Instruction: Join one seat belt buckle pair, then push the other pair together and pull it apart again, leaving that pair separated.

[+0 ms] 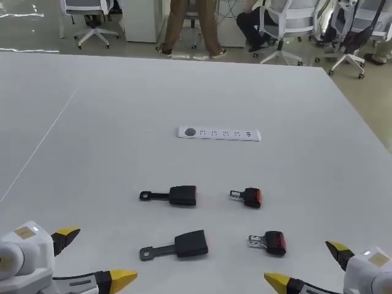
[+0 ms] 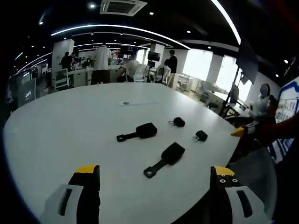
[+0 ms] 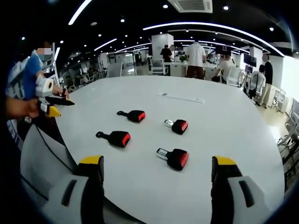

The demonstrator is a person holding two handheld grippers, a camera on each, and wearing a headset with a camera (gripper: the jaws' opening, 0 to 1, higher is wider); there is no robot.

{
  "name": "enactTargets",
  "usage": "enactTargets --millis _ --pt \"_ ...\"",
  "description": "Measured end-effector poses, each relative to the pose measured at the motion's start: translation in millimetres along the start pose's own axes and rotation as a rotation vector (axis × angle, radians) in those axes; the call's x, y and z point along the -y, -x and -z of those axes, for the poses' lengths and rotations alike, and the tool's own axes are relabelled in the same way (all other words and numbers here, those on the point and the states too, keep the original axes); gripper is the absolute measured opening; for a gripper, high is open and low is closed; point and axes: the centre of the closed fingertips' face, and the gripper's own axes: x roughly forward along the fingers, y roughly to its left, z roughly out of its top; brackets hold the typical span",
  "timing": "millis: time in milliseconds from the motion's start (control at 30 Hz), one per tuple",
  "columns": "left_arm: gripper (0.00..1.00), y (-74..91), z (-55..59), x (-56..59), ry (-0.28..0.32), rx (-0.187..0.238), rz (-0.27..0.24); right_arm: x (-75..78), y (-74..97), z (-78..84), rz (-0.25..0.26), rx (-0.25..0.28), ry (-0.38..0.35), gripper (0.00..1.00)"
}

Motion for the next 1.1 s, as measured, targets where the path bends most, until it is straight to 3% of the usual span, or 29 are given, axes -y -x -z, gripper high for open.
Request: enactTargets --millis 1100 --pt "1.00 2.6 5.5 7.4 -0.018 -0.018 0.002 1.1 4.6 3.0 0.000 0.008 0.009 0.99"
